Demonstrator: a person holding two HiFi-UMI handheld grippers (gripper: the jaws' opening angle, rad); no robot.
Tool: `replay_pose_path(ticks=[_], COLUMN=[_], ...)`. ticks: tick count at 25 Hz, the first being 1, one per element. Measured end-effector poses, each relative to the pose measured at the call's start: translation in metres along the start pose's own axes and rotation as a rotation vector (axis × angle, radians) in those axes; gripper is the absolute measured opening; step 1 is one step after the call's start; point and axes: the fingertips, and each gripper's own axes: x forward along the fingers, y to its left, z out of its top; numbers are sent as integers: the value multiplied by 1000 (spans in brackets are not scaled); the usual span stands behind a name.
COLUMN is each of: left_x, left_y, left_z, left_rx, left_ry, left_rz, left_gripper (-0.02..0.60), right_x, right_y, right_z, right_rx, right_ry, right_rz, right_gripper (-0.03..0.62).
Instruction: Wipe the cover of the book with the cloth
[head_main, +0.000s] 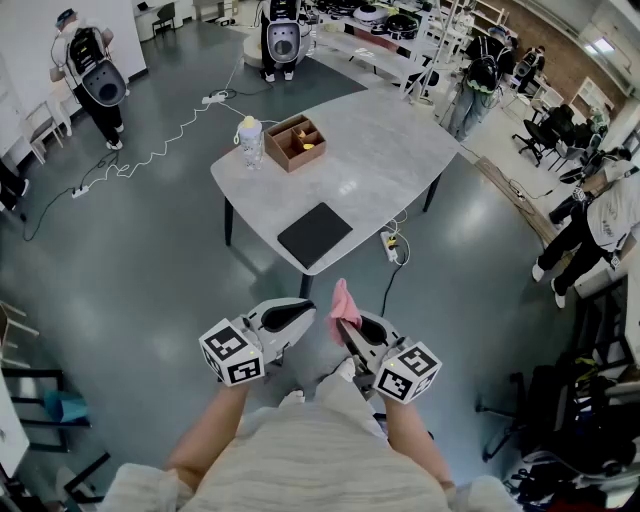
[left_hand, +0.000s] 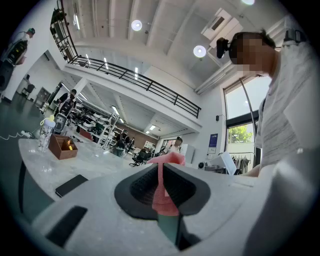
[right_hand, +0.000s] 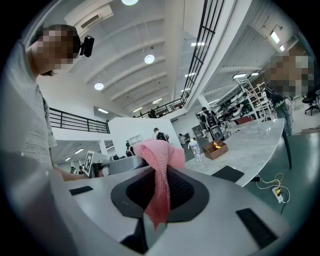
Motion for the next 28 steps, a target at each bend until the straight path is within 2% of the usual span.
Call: replay_pose_path(ticks=[15, 20, 28], left_x=[-2, -15, -26], left_y=[-1, -2, 31], left_z=[0, 7, 4], left_rx=[-6, 5, 4], left_ry=[-15, -26, -15], left_rz=[-14, -19, 29], left_gripper=[41, 41, 41], right_x=[2, 8, 33], right_y=[6, 13, -5], right_z=[2, 12, 14], right_rx=[-12, 3, 11], right_ry=[2, -44, 0], right_rz=[12, 32, 10], right_gripper=[46, 48, 46])
